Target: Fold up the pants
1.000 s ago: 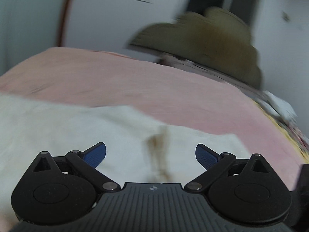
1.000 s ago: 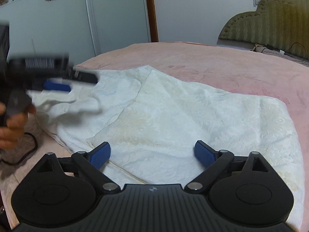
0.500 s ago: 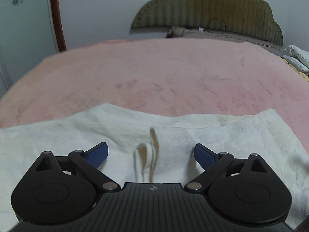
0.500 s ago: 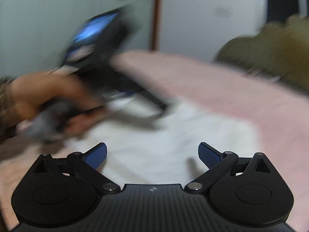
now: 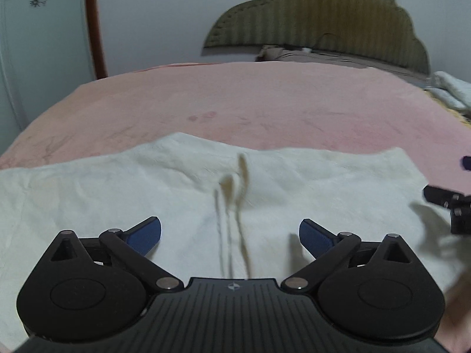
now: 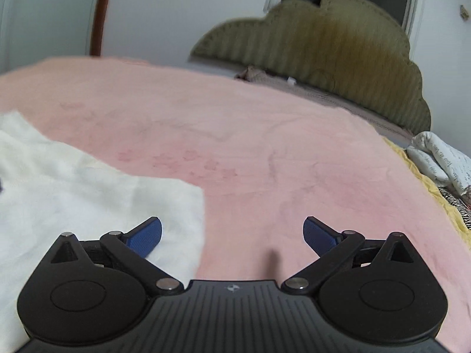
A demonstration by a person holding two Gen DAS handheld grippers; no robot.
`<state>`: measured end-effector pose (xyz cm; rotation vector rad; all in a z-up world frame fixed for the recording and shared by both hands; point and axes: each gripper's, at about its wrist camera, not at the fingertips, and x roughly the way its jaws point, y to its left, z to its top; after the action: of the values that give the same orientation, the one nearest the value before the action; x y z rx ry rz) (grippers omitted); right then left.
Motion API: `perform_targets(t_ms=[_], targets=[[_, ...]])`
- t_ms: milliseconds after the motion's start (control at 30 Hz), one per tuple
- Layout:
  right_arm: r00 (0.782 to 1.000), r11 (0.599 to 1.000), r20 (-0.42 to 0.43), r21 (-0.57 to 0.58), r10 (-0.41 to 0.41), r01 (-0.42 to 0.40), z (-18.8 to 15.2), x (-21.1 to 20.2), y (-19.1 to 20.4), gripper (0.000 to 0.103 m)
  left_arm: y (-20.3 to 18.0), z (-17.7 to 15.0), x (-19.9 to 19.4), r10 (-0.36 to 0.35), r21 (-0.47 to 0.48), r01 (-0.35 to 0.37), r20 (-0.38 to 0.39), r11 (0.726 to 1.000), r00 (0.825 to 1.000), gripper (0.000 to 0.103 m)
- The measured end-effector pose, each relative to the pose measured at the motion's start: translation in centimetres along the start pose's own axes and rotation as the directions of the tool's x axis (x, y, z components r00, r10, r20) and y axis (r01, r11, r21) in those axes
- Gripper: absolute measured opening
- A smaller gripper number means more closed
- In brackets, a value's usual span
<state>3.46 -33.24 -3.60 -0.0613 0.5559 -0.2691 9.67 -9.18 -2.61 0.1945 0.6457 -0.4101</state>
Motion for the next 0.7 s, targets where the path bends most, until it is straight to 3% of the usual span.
perform_targets(t_ms=[67,100,167,233,267,400,500,600,700], targets=[[0.990,0.990,-0.014,0.003,0.143,-0.143,-1.5,-1.3,-0.1,0.103,-0.6,-1.4,0.2,0.006,0.039,-0.006,-0.012,0.999,1.000,0.103],[0.986,0.986,-0.044,-0.012,0.163,-0.164,-2.1,-1.5,0.1,0.103,-0.9,-2.2,0.5,0.015,0.059,-0.015,0.001,0.998,1.000,0.103],[0.997,0.996,-0.063,-0.076,0.041,-0.045,-3.1,-1.6,0.5,0.103,-0.6,-2.8,0.1,0.008,0.046,-0.010,0.031,0.999,0.999,0.103],[0.995,0.994,-0.034,-0.066,-0.094,0.092,-3.2,-2.5,-0.1,0.103,-0.1,-2.8,-0.4,0.009,0.028,-0.010,0.026,1.000,1.000,0.103],[0.992,0.991,-0.002,-0.047,-0.123,0.123,-3.0,-3.3,-0.8,0.103,0.0,-2.7,-0.3,0.011,0.017,-0.011,0.027,1.000,1.000,0.103],[0.996,1.000,0.085,-0.015,-0.018,0.020,-2.1,-6.5,-2.4,0.103,0.3,-3.2,-0.3,0.009,-0.011,-0.008,0.044,1.000,0.999,0.103],[0.996,0.983,0.052,-0.170,0.074,-0.064,-3.2,-7.4,-0.5,0.103,0.2,-3.2,-0.4,0.011,-0.009,-0.010,0.046,1.000,0.999,0.103],[0.996,0.950,0.057,-0.310,0.062,-0.042,-5.0,-7.7,2.1,0.103,0.5,-3.2,-0.2,-0.006,-0.026,0.007,0.041,1.000,0.999,0.103],[0.999,0.932,0.048,-0.362,0.008,0.010,-5.9,-6.9,3.9,0.103,0.8,-3.1,-0.1,-0.015,-0.037,0.017,0.037,0.999,0.999,0.103]])
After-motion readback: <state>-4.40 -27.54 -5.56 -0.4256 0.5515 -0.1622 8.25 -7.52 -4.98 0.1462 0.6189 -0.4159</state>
